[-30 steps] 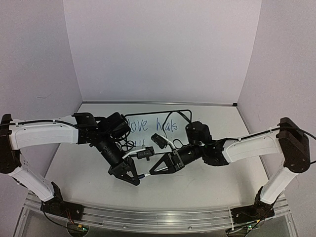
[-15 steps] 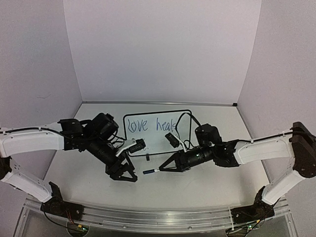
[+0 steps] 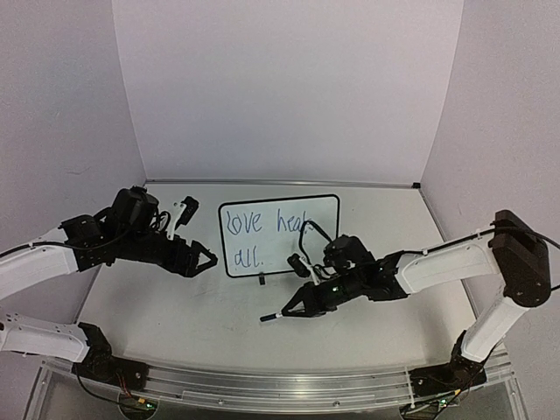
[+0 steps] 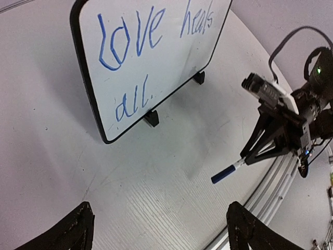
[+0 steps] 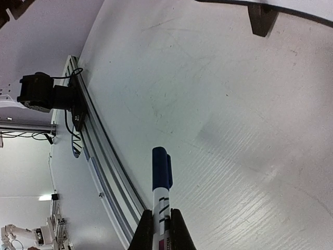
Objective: Write a sentence on the whiteboard
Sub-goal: Put down the whiteboard marker at the center of the board, then reset both arms
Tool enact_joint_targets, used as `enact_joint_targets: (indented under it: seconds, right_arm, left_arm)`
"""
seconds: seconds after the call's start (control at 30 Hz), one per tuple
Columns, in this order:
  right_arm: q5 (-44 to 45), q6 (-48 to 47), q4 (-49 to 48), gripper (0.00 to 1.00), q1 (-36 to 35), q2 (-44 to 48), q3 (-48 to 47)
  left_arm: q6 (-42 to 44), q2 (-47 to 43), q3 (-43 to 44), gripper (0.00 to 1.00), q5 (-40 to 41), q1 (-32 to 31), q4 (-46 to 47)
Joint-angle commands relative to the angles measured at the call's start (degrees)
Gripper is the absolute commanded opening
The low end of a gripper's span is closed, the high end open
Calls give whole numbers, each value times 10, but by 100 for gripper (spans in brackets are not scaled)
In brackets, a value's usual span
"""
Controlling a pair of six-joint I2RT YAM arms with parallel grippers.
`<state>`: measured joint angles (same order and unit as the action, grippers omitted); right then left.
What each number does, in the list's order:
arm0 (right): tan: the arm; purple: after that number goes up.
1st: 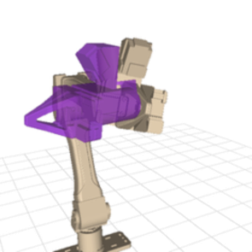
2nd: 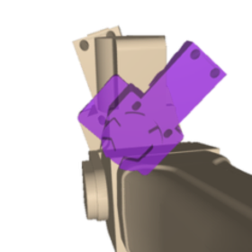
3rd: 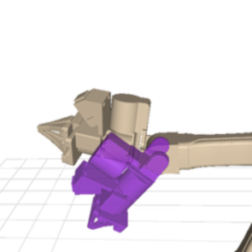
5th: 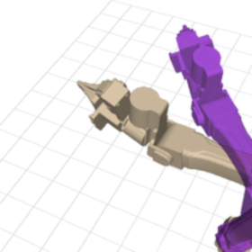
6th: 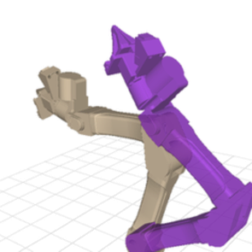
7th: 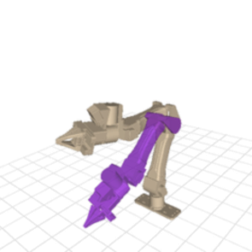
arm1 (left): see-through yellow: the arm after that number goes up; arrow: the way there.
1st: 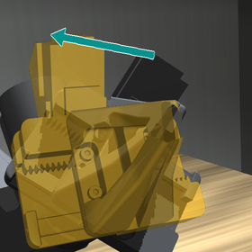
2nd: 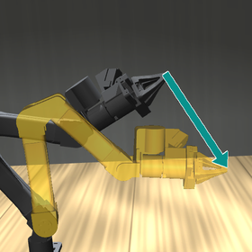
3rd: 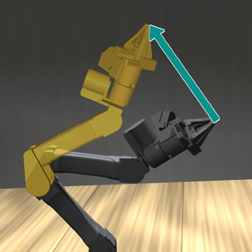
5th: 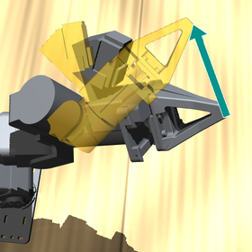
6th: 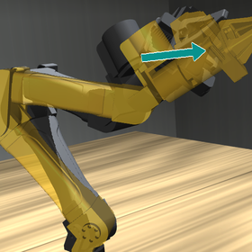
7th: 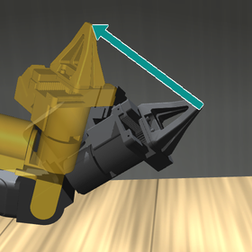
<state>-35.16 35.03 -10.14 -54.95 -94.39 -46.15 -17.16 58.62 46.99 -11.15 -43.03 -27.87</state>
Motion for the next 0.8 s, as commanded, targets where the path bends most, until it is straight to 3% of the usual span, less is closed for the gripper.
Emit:
enact_joint_targets:
  seconds: [0.0,0.1,0.27,0.3,0.33,0.57,0.77]
  right_arm:
    - [36,22,-31,13,-11,-31,-16]
    - [77,24,-16,38,-10,-29,-9]
    - [131,15,19,90,8,-2,9]
    - [139,11,28,94,16,7,13]
    - [147,6,38,98,24,16,16]
    - [191,-39,93,98,101,91,49]
    - [194,-76,116,98,223,135,83]
  left_arm:
    - [-47,8,-15,89,50,15,77]
    - [-60,22,-29,89,59,35,98]
    - [-65,32,-52,91,103,74,128]
    - [-67,33,-59,91,104,87,138]
    - [-68,34,-66,92,105,99,149]
    - [-73,58,-114,93,91,240,211]
    - [-70,98,-115,96,54,372,250]
